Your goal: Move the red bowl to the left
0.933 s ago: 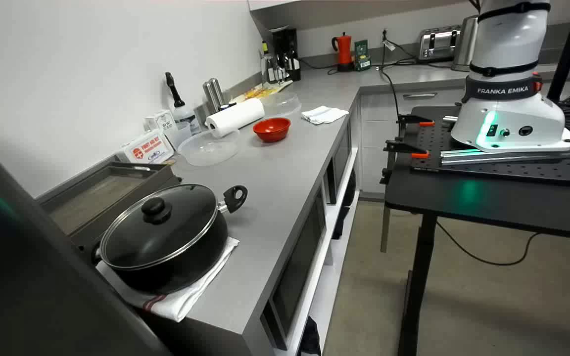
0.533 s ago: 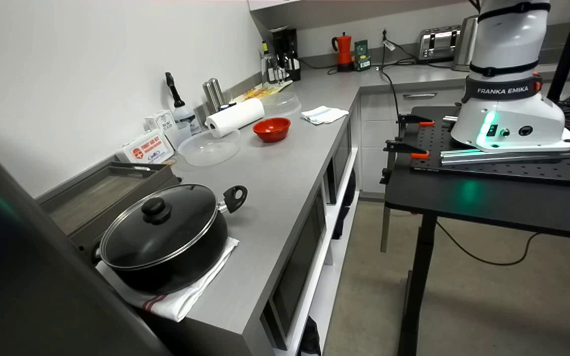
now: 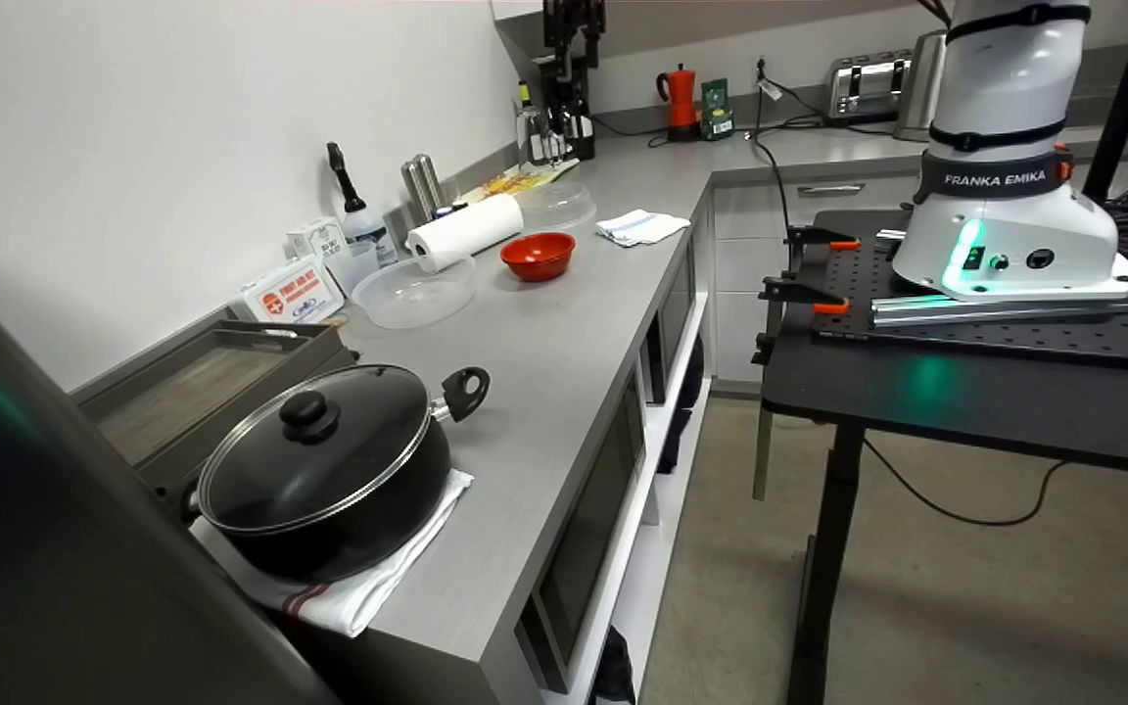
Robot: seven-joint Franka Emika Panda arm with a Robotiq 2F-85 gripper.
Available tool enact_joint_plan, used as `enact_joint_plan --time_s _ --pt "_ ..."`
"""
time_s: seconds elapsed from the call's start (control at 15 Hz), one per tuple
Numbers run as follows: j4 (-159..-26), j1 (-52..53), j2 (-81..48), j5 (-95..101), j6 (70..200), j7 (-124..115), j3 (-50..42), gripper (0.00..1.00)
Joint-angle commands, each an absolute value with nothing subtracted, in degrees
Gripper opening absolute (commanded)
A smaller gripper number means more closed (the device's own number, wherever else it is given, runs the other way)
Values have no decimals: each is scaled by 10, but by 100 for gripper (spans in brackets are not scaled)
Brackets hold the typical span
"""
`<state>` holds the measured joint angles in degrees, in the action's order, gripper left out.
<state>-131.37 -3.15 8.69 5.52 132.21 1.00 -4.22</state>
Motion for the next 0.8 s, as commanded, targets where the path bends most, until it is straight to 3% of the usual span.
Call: enact_joint_plan --time_s 0.0,0.73 --pt "-1267 -39 -9 109 1377 -22 -34 100" --pt "-1116 2 -266 246 1432 -66 -71 100"
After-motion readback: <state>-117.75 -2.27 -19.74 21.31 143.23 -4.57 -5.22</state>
